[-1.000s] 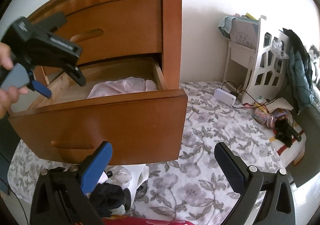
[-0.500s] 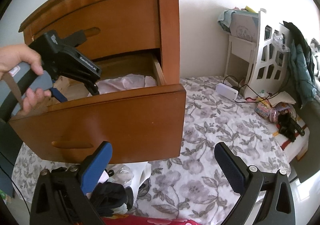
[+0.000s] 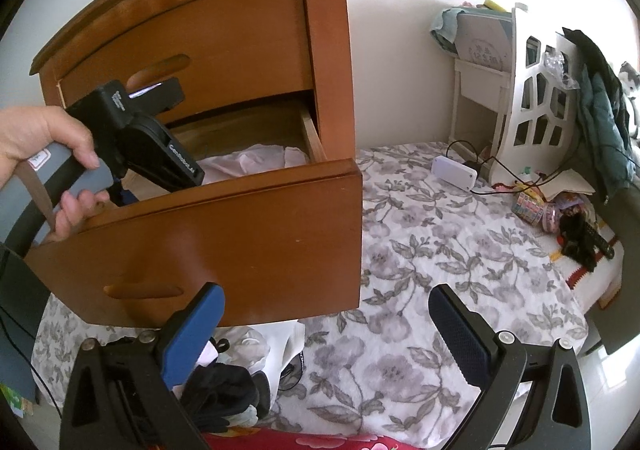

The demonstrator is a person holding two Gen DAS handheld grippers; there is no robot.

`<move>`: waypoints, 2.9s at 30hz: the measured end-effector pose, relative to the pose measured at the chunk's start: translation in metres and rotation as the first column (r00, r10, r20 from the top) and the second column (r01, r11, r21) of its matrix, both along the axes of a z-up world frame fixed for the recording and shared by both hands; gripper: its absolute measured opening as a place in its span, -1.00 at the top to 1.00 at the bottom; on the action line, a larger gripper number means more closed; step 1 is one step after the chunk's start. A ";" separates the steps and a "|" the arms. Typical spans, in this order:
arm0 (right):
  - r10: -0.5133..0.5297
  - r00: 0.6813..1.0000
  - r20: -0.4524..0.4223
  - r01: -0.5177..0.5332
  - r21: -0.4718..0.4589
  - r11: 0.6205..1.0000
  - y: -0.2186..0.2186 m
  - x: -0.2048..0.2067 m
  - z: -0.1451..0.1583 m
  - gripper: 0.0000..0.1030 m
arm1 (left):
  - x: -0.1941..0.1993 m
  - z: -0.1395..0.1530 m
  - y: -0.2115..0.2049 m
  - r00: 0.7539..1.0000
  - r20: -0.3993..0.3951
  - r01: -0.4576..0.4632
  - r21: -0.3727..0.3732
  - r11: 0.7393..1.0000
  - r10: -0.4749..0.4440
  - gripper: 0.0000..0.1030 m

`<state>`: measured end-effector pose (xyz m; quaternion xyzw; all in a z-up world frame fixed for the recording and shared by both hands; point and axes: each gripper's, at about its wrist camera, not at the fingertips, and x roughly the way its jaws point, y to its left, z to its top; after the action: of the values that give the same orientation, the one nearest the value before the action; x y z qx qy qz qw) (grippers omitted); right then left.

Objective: Take underwear out of drawer
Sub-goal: 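Close the left tool on the edge of the pink cloth, then lift the pink cloth up out of the drawer with the left tool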

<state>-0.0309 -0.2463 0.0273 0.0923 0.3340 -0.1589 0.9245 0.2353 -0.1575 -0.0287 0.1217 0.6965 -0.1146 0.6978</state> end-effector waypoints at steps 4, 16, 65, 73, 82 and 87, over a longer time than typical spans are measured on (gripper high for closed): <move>0.000 1.000 -0.001 0.000 0.000 1.000 0.000 0.000 0.000 -1.00 | 0.001 -0.005 0.000 1.000 0.011 -0.013 -0.016 1.000 0.013 0.21; -0.009 1.000 -0.002 0.009 0.004 1.000 -0.001 -0.001 -0.001 -1.00 | -0.012 0.006 0.032 0.992 0.070 -0.090 -0.188 0.978 0.105 0.73; 0.056 0.993 0.100 -0.033 -0.222 0.975 0.040 -0.014 0.018 -1.00 | -0.223 0.175 0.176 0.756 0.460 0.192 -0.836 0.514 0.465 0.79; 0.066 0.992 0.111 -0.038 -0.236 0.971 0.043 -0.017 0.019 -1.00 | -0.258 0.211 0.198 0.691 0.537 0.285 -0.818 0.500 0.484 0.79; 0.064 0.992 0.113 -0.034 -0.246 0.969 0.045 -0.018 0.019 -1.00 | -0.282 0.232 0.212 0.641 0.581 0.344 -0.802 0.489 0.502 0.79; 0.064 0.992 0.113 -0.034 -0.247 0.968 0.045 -0.018 0.019 -1.00 | -0.282 0.233 0.210 0.646 0.591 0.349 -0.792 0.502 0.483 0.79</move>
<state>-0.0492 -0.2011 0.0467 -0.0211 0.2577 -0.1701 0.9509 -0.0464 0.0522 0.2047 -0.2376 0.1847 -0.3515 0.8865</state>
